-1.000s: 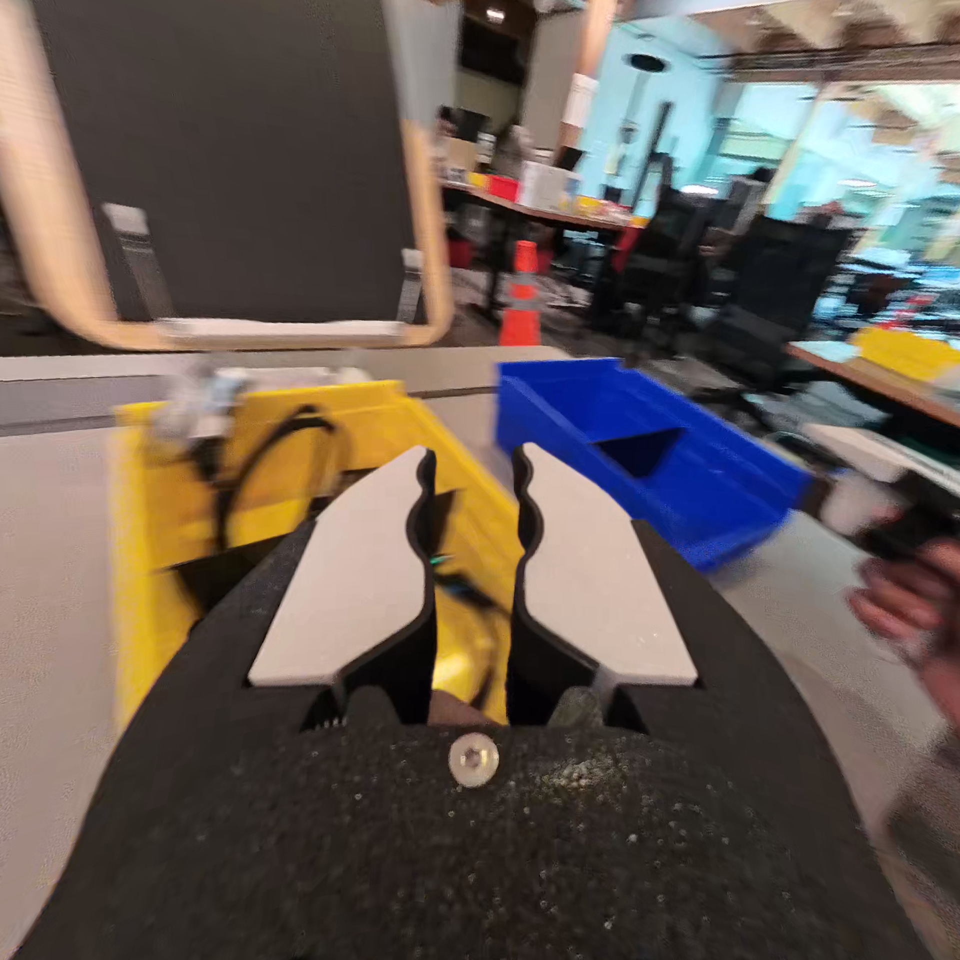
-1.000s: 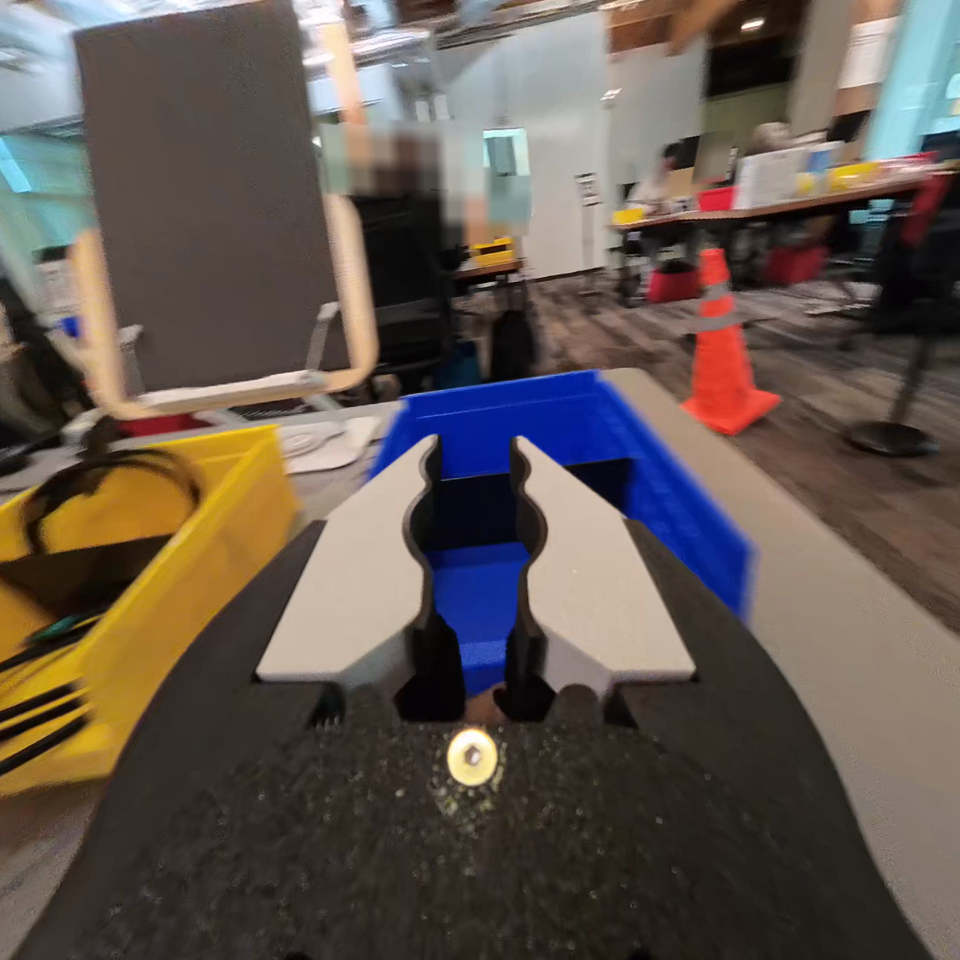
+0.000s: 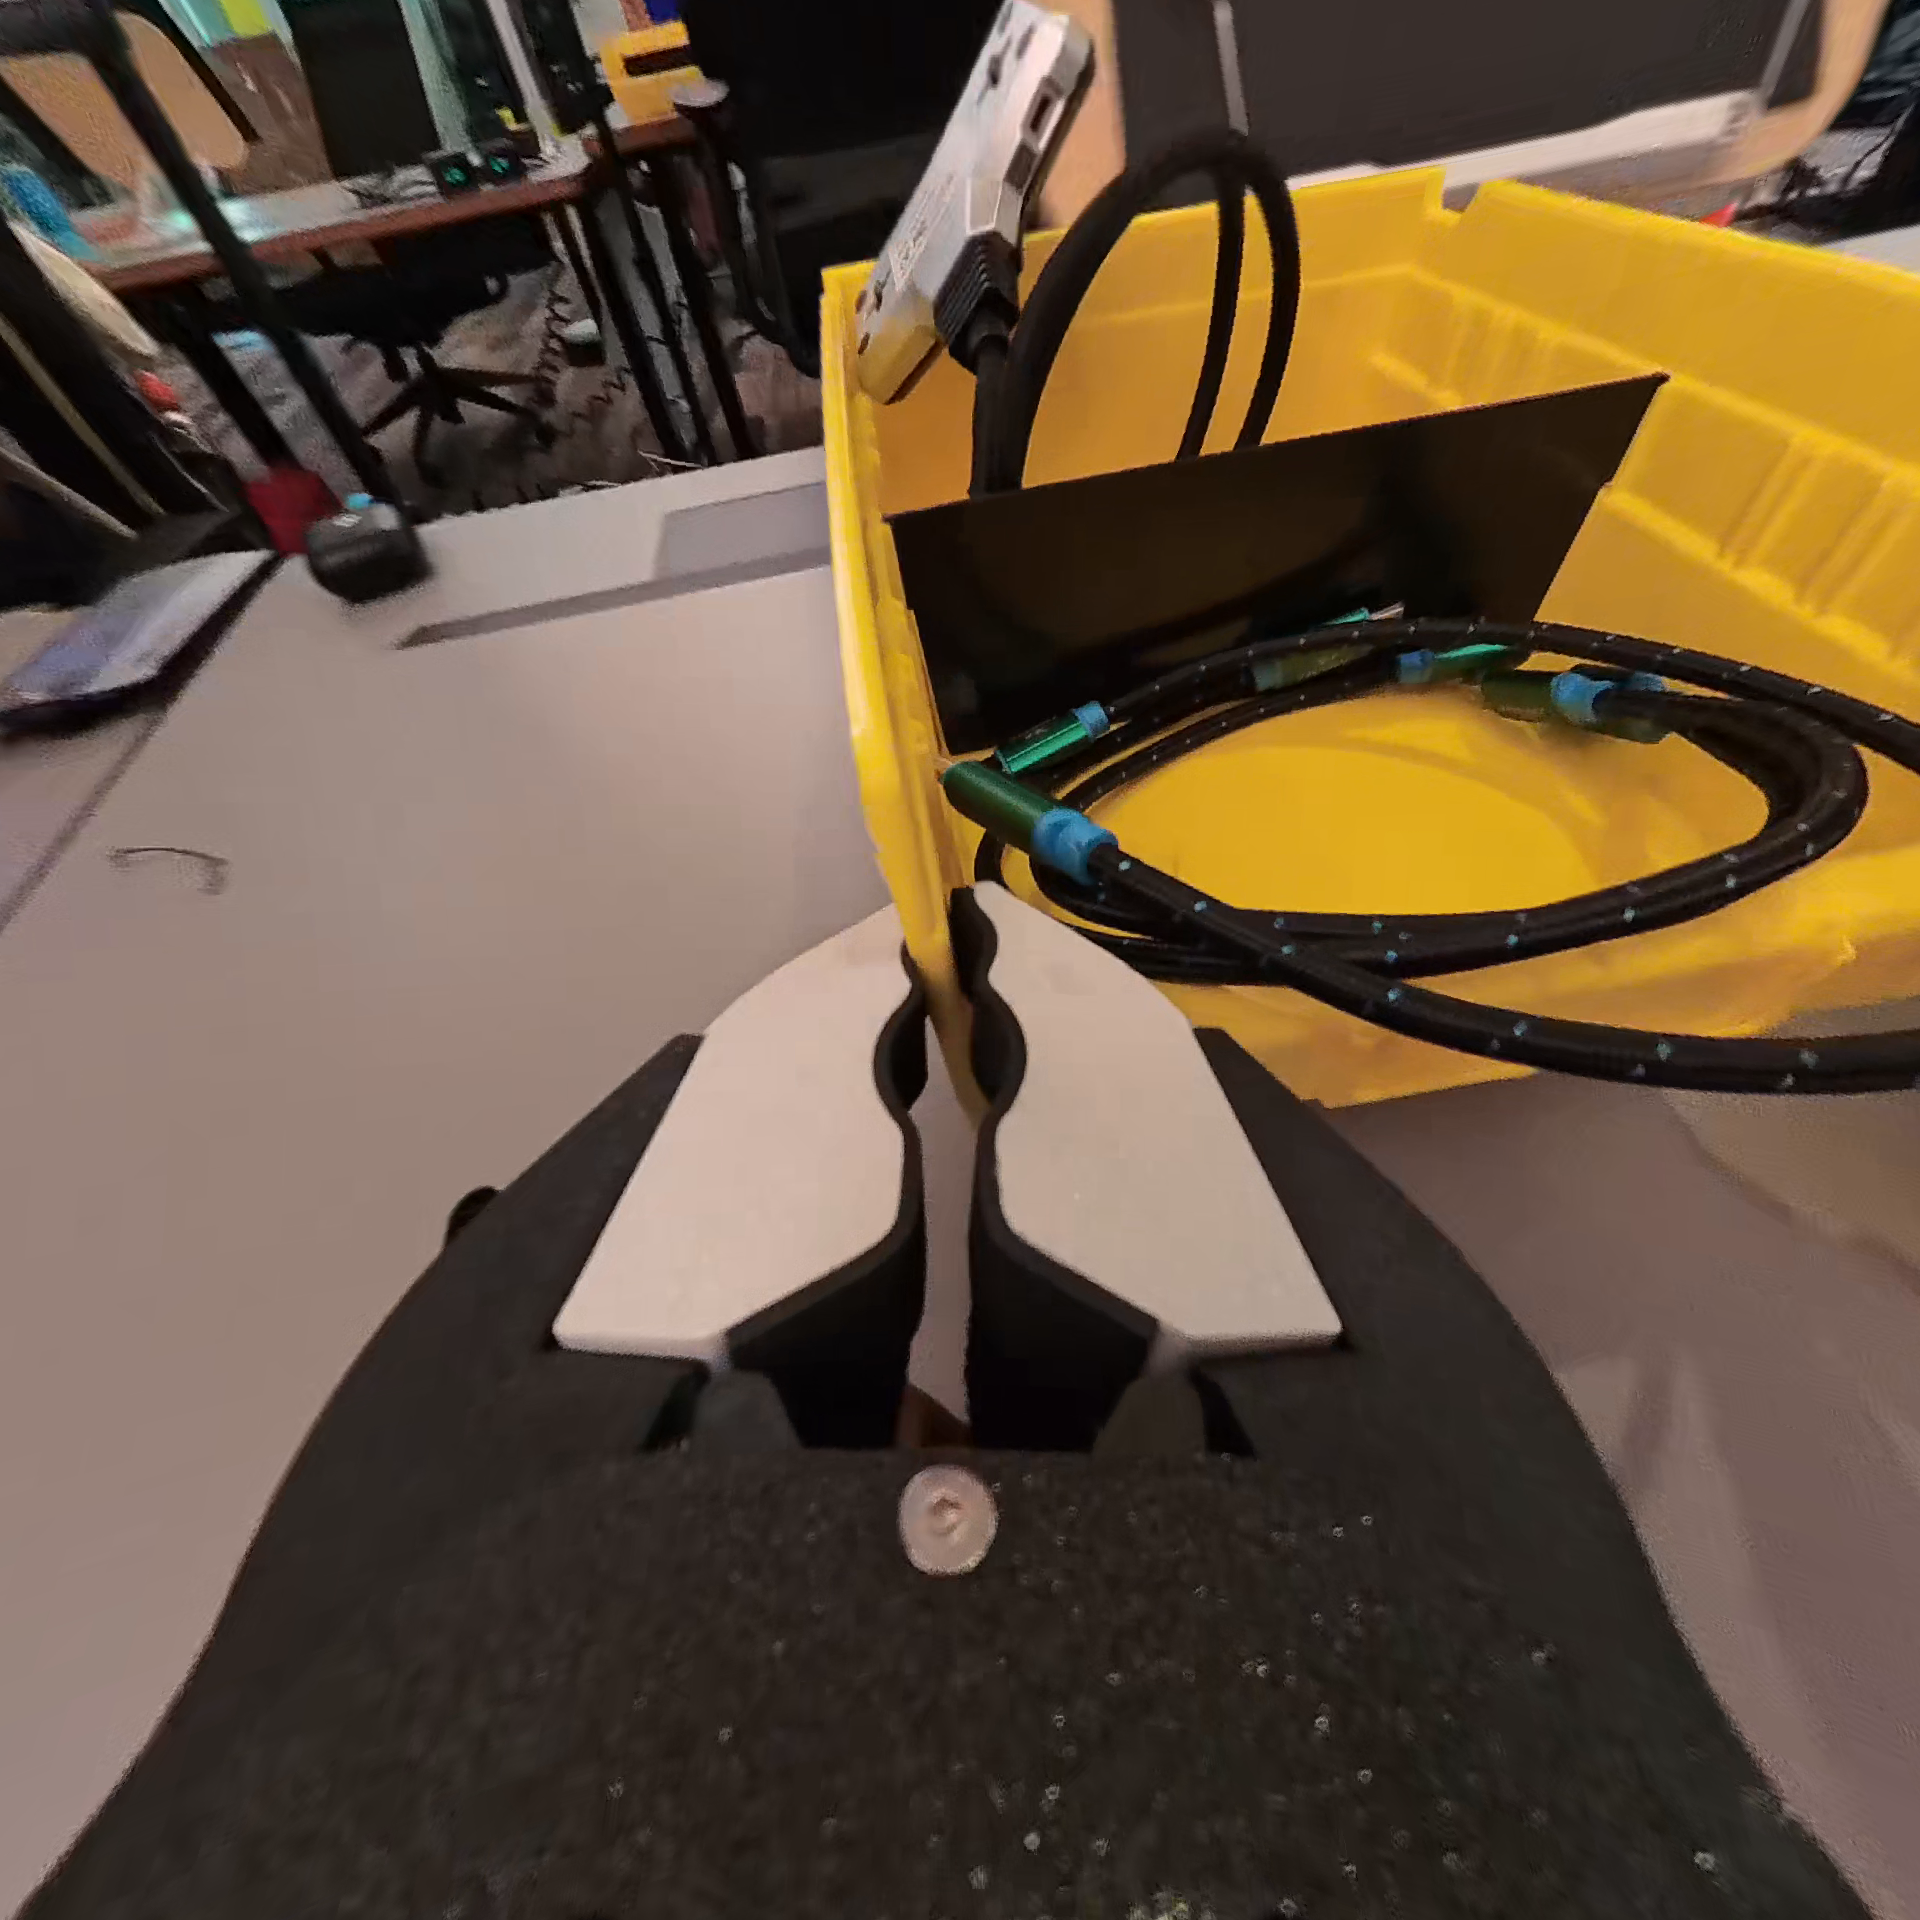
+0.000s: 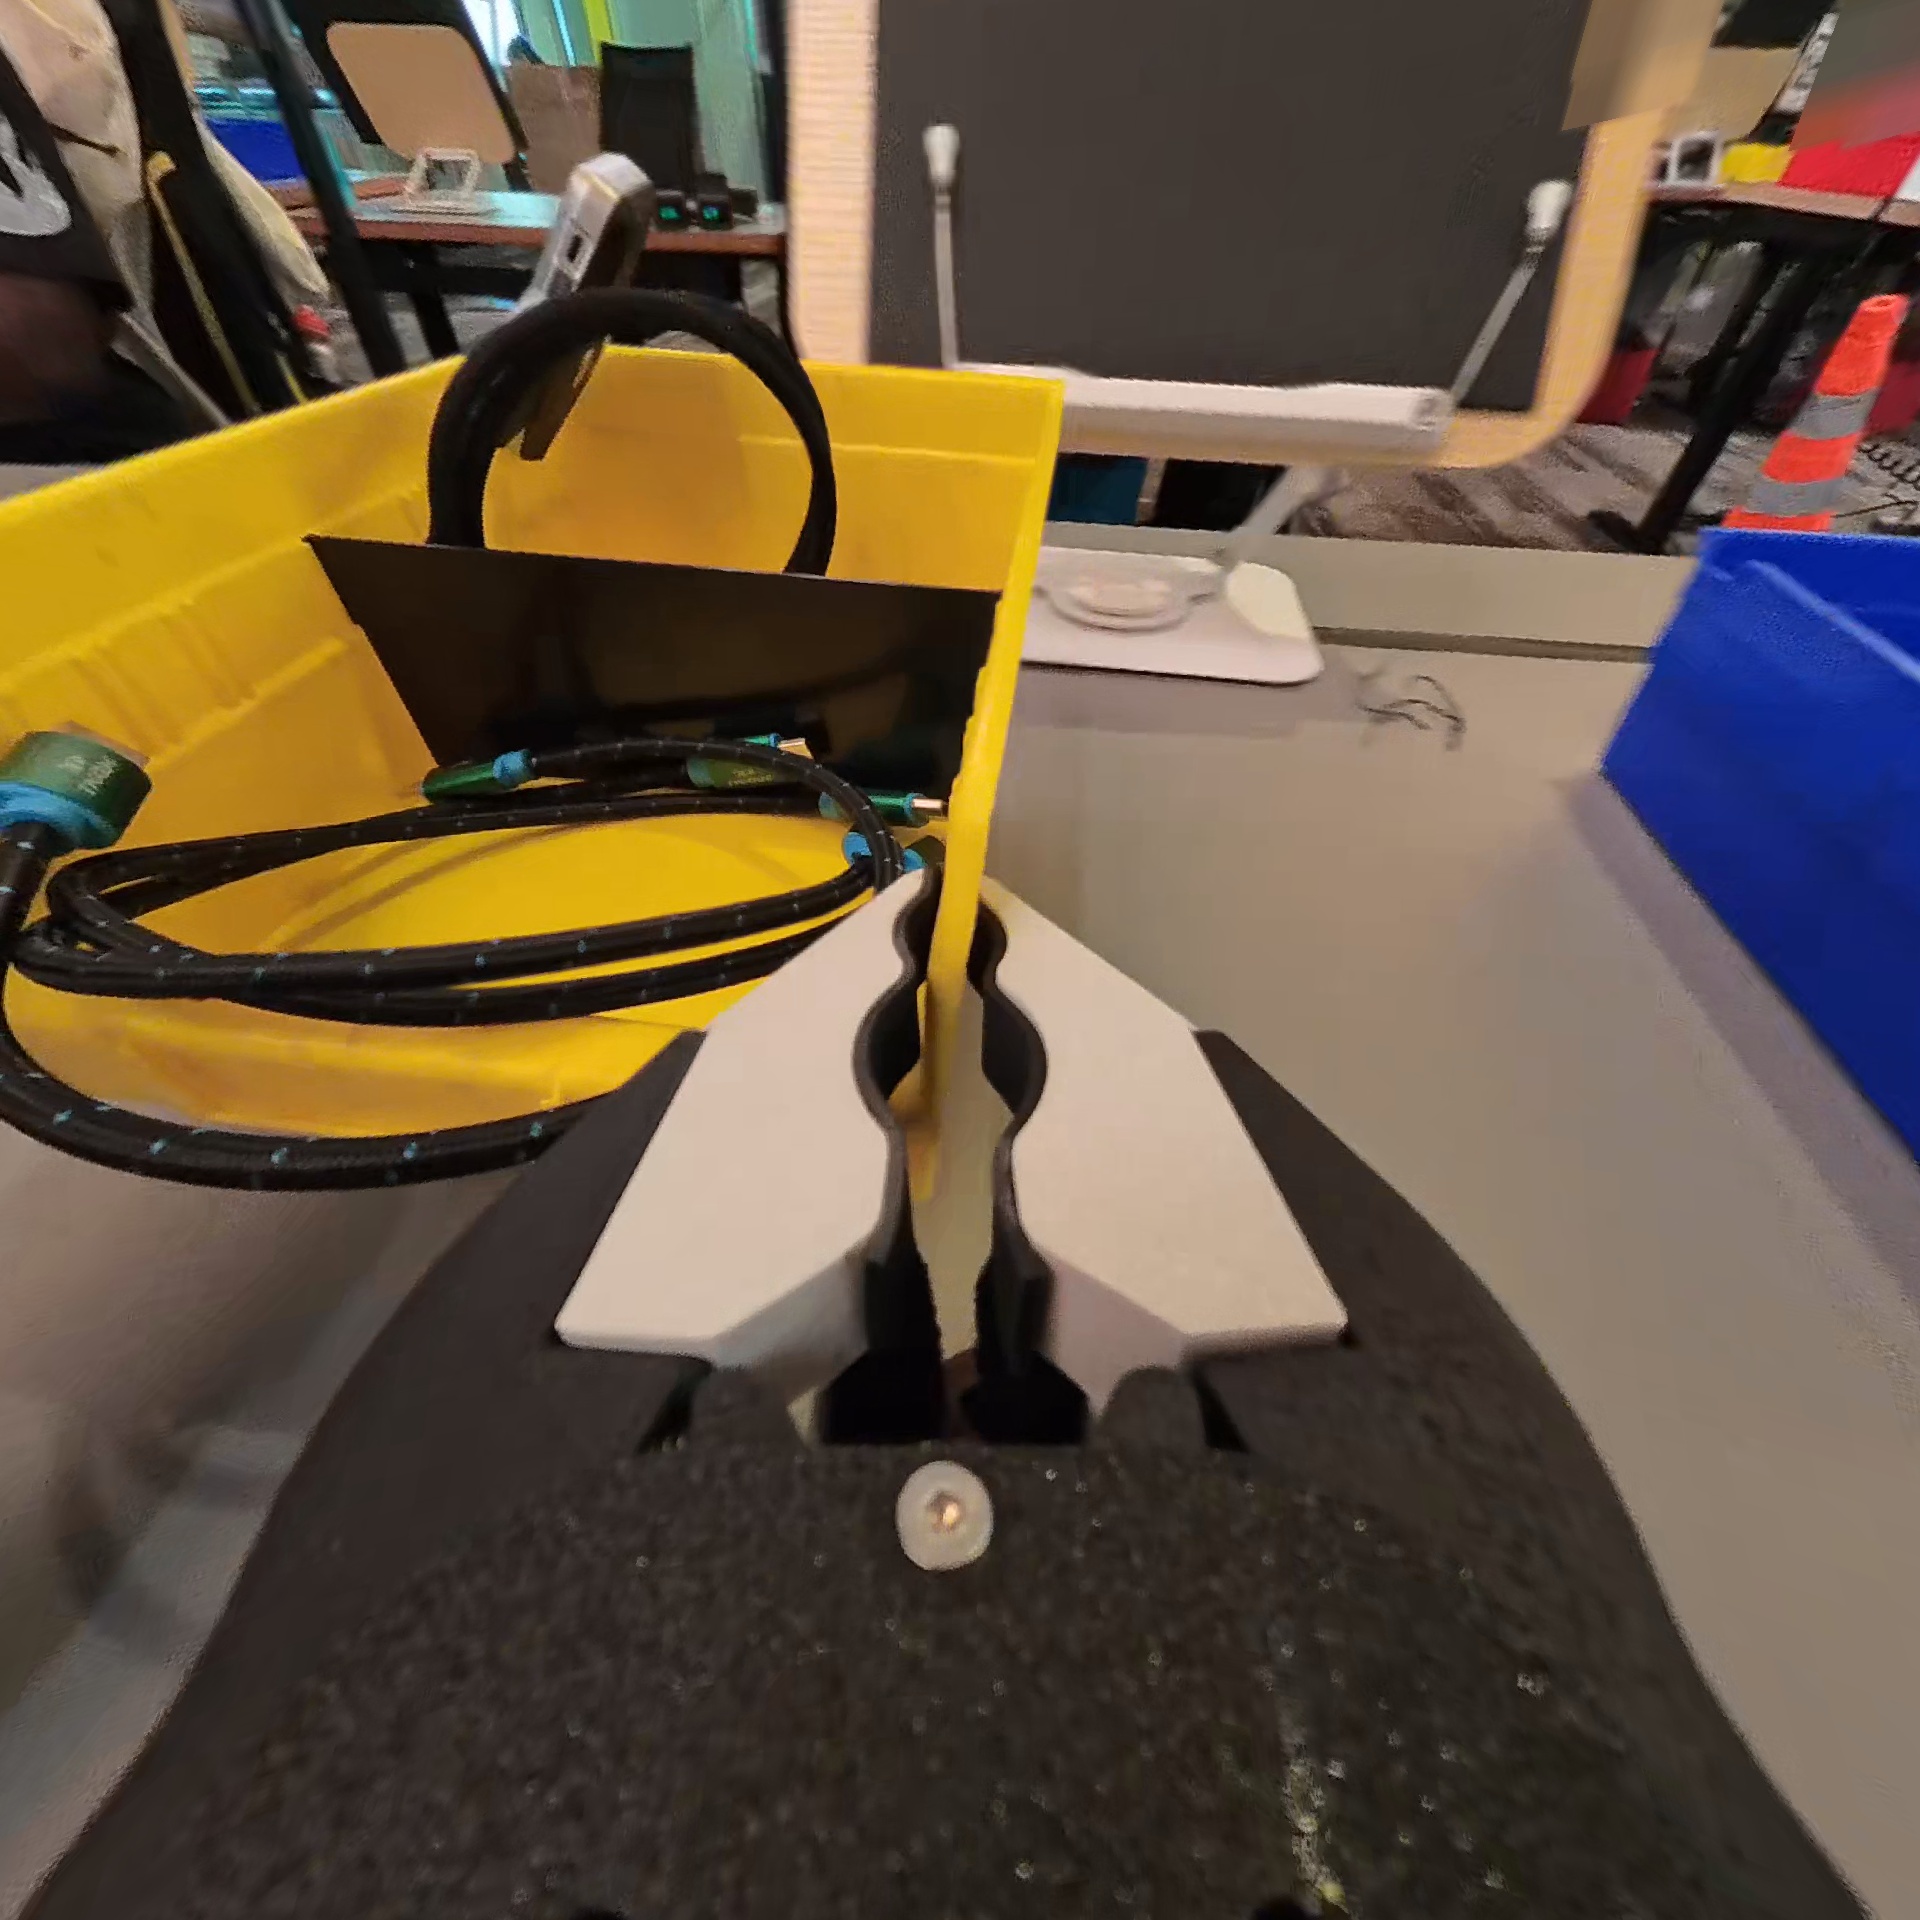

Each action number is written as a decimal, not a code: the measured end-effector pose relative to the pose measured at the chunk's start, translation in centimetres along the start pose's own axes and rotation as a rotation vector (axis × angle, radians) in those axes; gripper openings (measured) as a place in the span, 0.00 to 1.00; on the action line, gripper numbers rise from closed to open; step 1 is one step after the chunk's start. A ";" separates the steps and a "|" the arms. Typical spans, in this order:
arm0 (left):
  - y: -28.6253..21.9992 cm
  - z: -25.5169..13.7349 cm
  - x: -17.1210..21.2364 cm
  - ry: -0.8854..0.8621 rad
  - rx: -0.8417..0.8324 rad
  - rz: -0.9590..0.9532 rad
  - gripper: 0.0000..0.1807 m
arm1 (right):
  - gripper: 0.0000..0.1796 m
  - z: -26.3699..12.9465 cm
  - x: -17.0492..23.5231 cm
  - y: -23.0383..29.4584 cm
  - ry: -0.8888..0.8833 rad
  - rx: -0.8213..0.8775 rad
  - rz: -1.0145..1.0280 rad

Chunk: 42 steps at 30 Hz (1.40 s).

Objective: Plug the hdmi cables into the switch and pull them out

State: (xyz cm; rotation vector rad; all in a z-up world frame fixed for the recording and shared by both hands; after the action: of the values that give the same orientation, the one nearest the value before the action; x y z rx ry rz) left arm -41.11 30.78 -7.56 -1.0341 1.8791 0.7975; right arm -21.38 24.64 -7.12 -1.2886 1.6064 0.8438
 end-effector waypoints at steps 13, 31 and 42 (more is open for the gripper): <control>6.8 1.6 5.7 0.156 -0.033 -0.183 0.04 | 0.04 4.4 3.3 8.3 0.116 -0.227 -0.003; 2.8 -7.2 7.2 0.090 -0.070 -0.177 0.23 | 0.38 -8.0 4.2 -15.7 0.037 -0.348 -0.190; 0.1 -6.8 5.6 -0.006 0.029 -0.163 0.27 | 0.36 -8.4 4.2 -34.8 -0.151 0.099 -0.004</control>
State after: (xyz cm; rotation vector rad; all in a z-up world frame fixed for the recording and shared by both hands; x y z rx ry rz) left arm -45.41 23.31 -9.33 -1.1491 1.7708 0.6762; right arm 10.34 7.55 -7.17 -1.1313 1.5063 0.8285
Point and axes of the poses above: each gripper's, where its closed fingertips meet, z out along the fingers, x out of its underside, y = z × x across the jaws, the point moved 3 cm from there along -z, back along the fingers, and after that the axes turned 9 degrees about y, right-handed, at the moved point
